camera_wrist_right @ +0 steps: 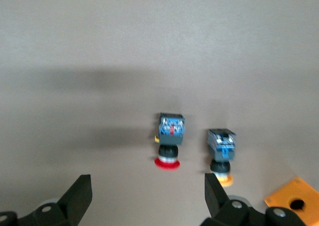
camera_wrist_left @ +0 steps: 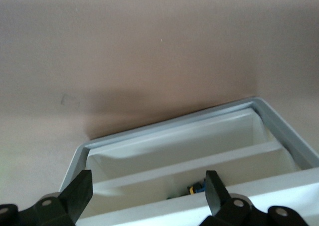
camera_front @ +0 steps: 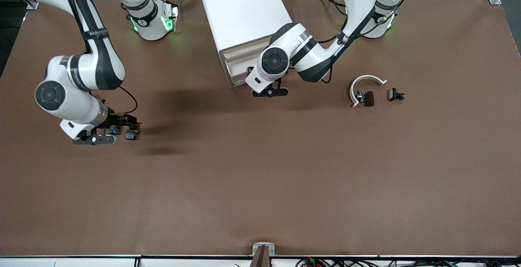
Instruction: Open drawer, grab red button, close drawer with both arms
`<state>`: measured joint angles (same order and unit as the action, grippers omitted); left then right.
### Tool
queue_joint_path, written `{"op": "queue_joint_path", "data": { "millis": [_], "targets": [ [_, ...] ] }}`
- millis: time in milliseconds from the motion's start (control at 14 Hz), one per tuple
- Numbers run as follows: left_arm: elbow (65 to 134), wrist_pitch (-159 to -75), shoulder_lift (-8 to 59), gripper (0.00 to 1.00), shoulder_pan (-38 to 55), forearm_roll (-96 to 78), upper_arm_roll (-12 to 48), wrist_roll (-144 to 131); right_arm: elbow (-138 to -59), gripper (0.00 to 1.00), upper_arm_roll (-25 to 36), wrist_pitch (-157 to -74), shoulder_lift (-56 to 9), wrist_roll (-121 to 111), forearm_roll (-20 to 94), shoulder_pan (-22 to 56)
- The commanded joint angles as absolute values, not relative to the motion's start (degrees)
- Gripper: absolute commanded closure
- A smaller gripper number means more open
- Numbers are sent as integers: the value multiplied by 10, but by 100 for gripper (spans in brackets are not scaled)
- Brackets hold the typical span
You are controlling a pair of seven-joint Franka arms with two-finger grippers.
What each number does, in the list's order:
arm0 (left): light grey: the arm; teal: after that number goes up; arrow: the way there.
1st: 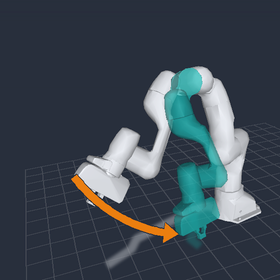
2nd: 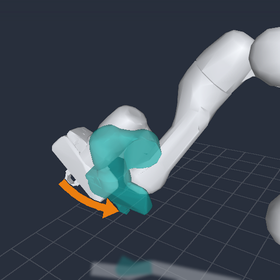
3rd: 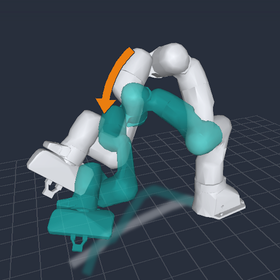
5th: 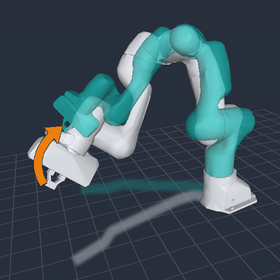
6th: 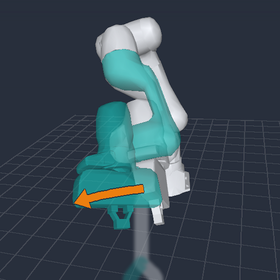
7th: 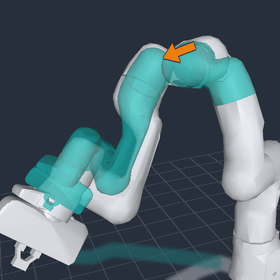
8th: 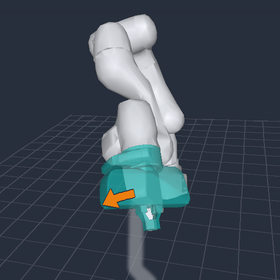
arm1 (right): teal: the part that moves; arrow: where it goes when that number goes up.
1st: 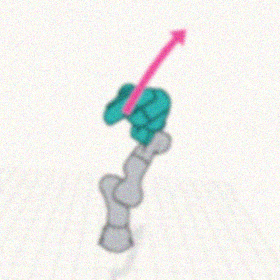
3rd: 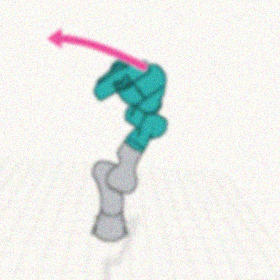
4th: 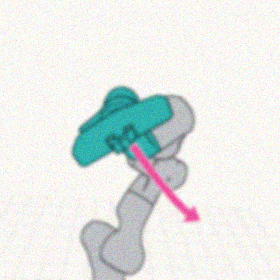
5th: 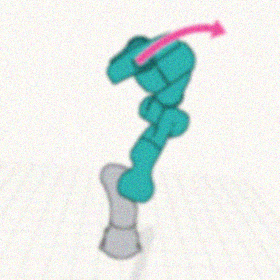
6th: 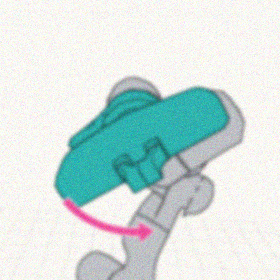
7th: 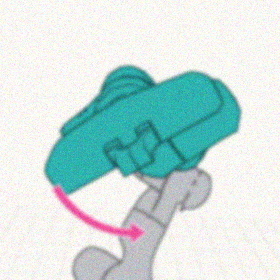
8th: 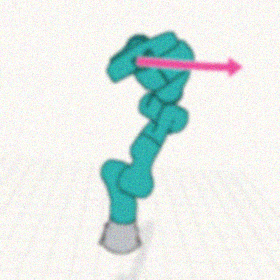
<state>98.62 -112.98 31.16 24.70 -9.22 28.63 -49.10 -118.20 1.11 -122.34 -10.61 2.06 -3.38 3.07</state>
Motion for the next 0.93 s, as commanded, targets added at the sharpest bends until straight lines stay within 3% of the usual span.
{"op": "queue_joint_path", "data": {
  "millis": [0, 286, 857],
  "targets": [
    [991, -1104, 299, 0, 241, -119, 299, -497, -1192, 0, 11, -1166, -32, 31, -35, 27],
    [991, -1082, 299, 0, 243, -146, 305, -497, -1137, 0, 14, -1029, 28, 30, 4, 26],
    [947, -1080, 300, 0, 226, -142, 298, -545, -949, 0, 14, -842, 33, 32, 5, 11]
  ]
}}
